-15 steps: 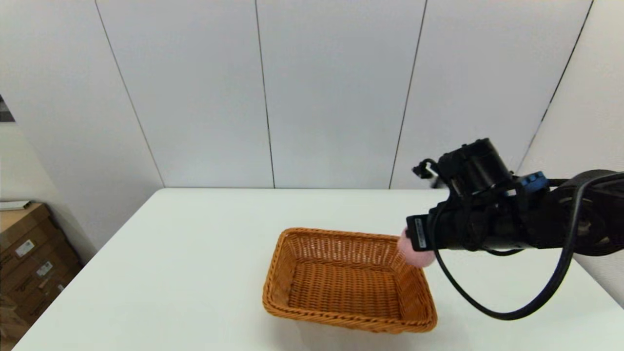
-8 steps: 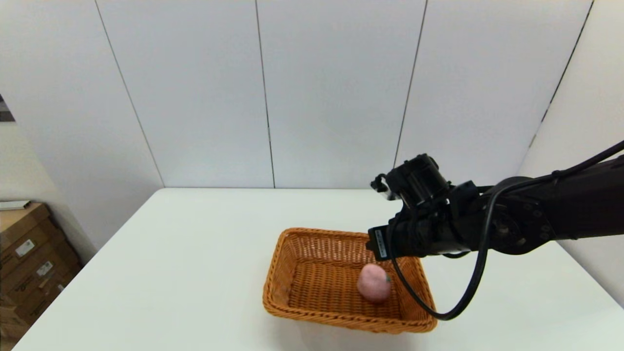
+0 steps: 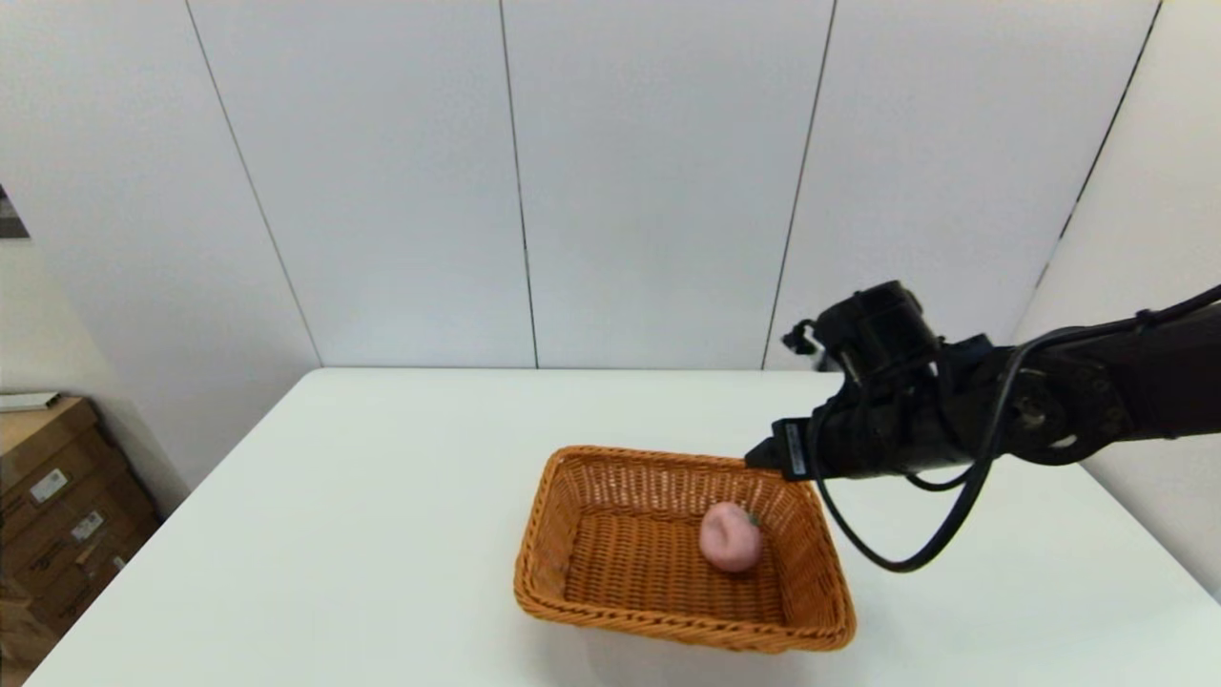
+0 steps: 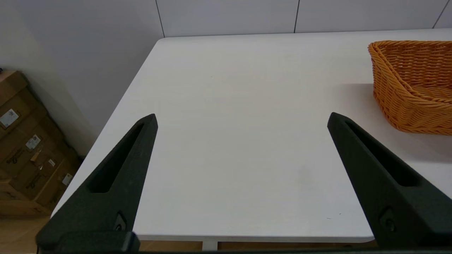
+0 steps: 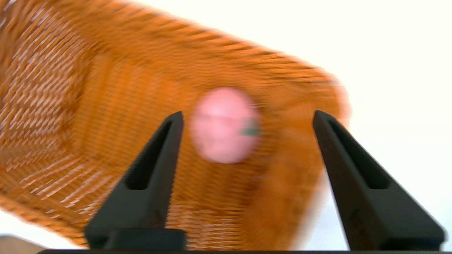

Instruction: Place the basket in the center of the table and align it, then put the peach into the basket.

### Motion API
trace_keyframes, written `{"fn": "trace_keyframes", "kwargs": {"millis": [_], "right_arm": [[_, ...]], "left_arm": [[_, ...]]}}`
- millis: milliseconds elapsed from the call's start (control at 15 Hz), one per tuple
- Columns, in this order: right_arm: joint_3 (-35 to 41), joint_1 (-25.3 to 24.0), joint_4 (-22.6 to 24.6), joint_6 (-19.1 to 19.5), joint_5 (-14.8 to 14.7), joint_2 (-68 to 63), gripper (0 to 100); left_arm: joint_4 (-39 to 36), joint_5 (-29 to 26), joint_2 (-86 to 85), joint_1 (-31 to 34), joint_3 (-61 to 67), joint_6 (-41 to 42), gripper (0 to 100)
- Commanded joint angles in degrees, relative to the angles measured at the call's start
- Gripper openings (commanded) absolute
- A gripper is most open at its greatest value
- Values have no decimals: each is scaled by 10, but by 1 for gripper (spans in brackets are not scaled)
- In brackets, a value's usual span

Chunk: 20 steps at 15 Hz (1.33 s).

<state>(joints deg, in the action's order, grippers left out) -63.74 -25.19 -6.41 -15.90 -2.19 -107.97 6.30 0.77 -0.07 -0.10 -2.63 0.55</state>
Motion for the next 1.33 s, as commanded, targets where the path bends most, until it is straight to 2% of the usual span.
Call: {"fn": "trace_keyframes", "kwargs": {"millis": [67,133,200,333,533,600,733,800,1000,1200,1333], "right_arm": [[36,150,-27,61,52,68,100],[46,191,-26,79,61,72,100],[51,238,-26,98,82,76,100],[72,325,-26,148,152,99,100],[123,393,-28,200,214,159,100],[143,398,-28,202,233,186,100],[172,395,-36,202,239,247,100],[174,393,-56,203,243,273,100],[187,394,-111,202,289,363,100],[259,394,-127,201,292,524,100],[310,384,-127,193,282,625,100]], "left_arm": [[1,-1,1,0,0,1,100],[1,-1,1,0,0,0,100],[1,0,0,0,0,0,100],[0,1,1,0,0,0,100],[0,0,0,0,1,-1,100],[0,0,1,0,1,-1,100],[0,0,1,0,1,-1,100],[0,0,0,0,1,-1,100],[0,0,1,0,1,-1,100],[0,0,0,0,1,-1,100],[0,0,0,0,1,-1,100]]}}
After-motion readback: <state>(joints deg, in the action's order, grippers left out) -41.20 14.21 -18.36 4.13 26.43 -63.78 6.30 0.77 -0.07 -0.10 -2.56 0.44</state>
